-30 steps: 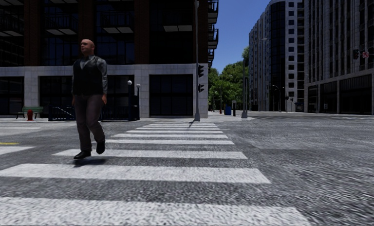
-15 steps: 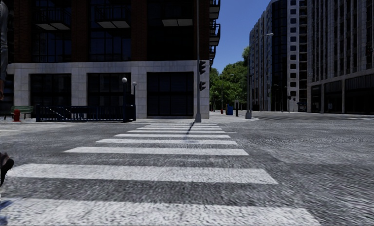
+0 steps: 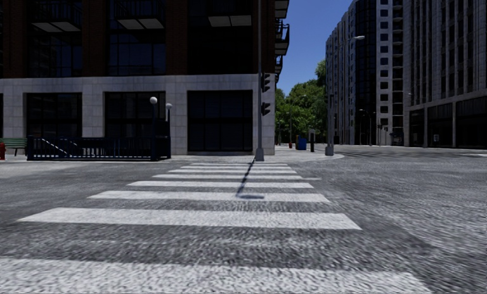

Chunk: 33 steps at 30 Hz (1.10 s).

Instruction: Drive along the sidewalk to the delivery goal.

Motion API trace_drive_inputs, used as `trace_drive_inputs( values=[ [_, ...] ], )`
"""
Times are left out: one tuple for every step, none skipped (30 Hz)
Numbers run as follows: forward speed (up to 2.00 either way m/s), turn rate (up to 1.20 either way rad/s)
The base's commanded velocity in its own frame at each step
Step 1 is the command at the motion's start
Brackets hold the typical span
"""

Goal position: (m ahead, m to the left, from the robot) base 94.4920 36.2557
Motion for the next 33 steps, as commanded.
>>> trace_drive_inputs(
  values=[
    [2.0, 0.06],
    [2.0, 0.06],
    [2.0, 0.1],
    [2.0, 0.12],
    [2.0, 0.12],
    [2.0, 0.16],
    [2.0, 0.17],
    [2.0, 0.18],
    [2.0, 0.18],
    [2.0, 0.19],
    [2.0, 0.2],
    [2.0, 0.2],
    [2.0, 0.2],
    [2.0, 0.2],
    [2.0, 0.2],
    [2.0, 0.2],
    [2.0, 0.2],
    [2.0, 0.2],
    [2.0, 0.2],
    [2.0, 0.2],
    [2.0, 0.2],
    [2.0, 0.2],
    [2.0, 0.2],
    [2.0, 0.2],
    [2.0, 0.2],
    [2.0, 0.2],
    [2.0, 0.2],
    [2.0, 0.21],
    [2.0, 0.21],
    [2.0, 0.21],
    [2.0, 0.21],
    [2.0, 0.21],
    [2.0, 0.21]
  ],
)
